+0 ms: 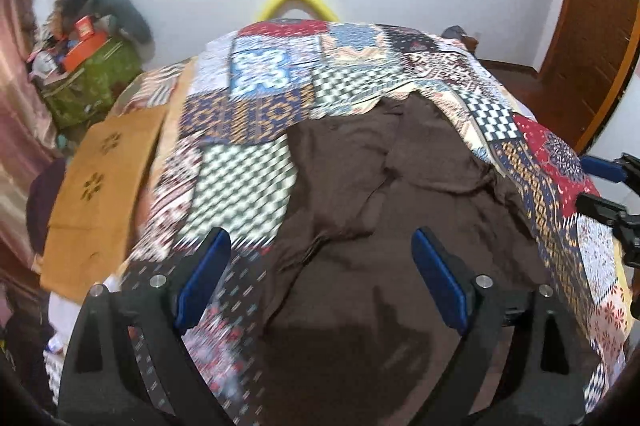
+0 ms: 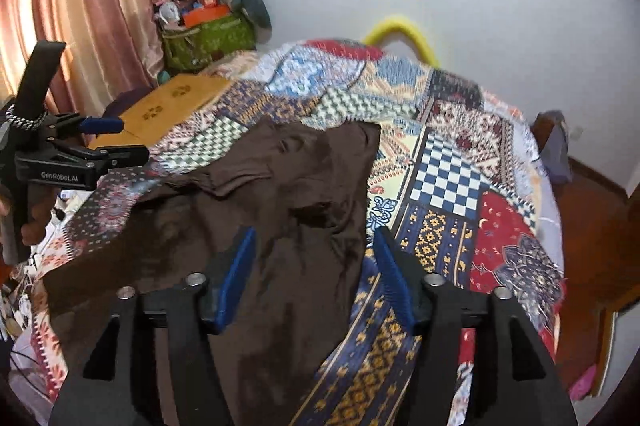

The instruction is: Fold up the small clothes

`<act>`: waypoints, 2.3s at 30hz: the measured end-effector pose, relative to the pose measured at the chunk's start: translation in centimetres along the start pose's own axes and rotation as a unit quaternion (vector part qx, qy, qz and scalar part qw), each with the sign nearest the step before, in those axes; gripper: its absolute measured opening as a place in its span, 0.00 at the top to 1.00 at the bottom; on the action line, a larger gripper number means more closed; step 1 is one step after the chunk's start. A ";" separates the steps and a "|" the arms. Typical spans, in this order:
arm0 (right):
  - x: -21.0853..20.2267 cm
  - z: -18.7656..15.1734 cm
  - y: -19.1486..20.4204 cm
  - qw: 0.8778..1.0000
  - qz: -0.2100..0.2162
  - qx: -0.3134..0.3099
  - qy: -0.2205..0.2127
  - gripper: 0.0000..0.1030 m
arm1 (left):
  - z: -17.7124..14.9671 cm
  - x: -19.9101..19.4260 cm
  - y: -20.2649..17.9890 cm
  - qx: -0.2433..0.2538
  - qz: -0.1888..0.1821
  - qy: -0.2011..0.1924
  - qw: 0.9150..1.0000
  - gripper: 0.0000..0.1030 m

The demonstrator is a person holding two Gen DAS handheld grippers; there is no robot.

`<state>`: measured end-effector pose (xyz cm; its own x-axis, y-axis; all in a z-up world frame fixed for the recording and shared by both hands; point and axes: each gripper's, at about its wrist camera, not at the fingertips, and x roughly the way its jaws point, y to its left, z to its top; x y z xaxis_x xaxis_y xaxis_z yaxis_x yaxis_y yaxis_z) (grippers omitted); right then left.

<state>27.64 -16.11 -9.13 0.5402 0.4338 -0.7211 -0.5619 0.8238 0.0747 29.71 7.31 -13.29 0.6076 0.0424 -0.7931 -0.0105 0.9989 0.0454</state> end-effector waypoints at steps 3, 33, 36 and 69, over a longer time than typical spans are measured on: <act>-1.4 -1.0 1.0 1.000 0.000 -0.001 -0.002 0.40 | -2.1 -1.5 2.0 -0.015 0.014 0.010 1.000 0.10; -2.6 -15.2 2.9 0.981 0.084 0.098 0.143 0.92 | -20.7 -2.3 6.0 -0.108 -0.092 0.145 0.979 0.51; -2.8 -15.1 3.6 0.985 0.074 0.079 0.137 0.96 | -20.2 -2.7 5.4 -0.091 -0.091 0.147 0.981 0.85; 1.6 4.5 -6.3 0.997 -0.010 0.070 -0.023 0.96 | 4.4 0.1 6.7 -0.089 -0.029 -0.028 0.995 0.93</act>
<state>34.92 -18.94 -7.66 0.5804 0.4296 -0.6918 -0.4594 0.8742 0.1574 33.22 13.94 -10.39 0.6552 -0.0111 -0.7553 -0.1125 0.9873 -0.1121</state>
